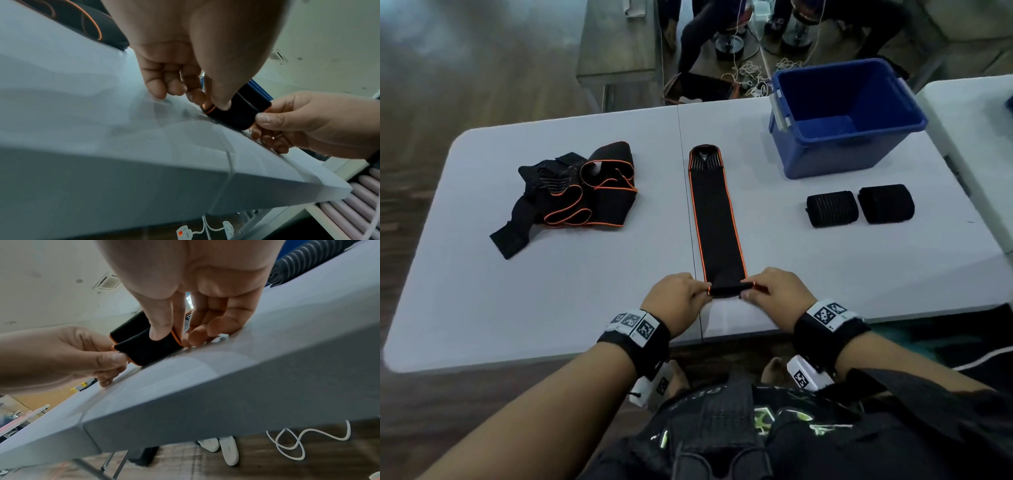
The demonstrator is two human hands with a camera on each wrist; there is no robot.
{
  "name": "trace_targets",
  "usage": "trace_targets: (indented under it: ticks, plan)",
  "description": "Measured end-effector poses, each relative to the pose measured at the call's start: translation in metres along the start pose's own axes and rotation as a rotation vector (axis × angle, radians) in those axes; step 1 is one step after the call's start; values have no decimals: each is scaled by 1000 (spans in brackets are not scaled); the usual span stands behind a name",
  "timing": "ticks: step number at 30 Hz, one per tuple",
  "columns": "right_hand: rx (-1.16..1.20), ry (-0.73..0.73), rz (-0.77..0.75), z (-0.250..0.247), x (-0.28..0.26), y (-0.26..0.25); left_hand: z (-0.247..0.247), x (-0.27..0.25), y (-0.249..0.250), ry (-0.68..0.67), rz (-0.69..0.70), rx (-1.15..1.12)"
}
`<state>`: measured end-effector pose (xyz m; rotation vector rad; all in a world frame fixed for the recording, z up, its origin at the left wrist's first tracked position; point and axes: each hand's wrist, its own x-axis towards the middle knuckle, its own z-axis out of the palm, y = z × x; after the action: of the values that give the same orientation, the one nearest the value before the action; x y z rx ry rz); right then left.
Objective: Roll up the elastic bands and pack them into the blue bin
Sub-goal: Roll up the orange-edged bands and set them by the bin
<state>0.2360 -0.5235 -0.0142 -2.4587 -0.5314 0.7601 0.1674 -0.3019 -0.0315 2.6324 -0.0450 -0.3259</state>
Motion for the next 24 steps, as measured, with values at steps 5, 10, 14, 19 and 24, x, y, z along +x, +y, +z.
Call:
trace_targets:
  ticks: [5,10,14,19,24]
  plan:
    - [49,11,40,-3,7,-1,-5,0,1,-62,-55,-39]
    - [132,9,114,-5,18,-6,-2,5,10,10,-243,-192]
    - [116,-43,170,-5,22,-11,0,13,15,-15,-331,-199]
    - [70,-61,200,-10,25,-18,-2,20,17,-56,-378,-171]
    - [63,-51,232,-13,28,-20,-5,20,16,-80,-381,-130]
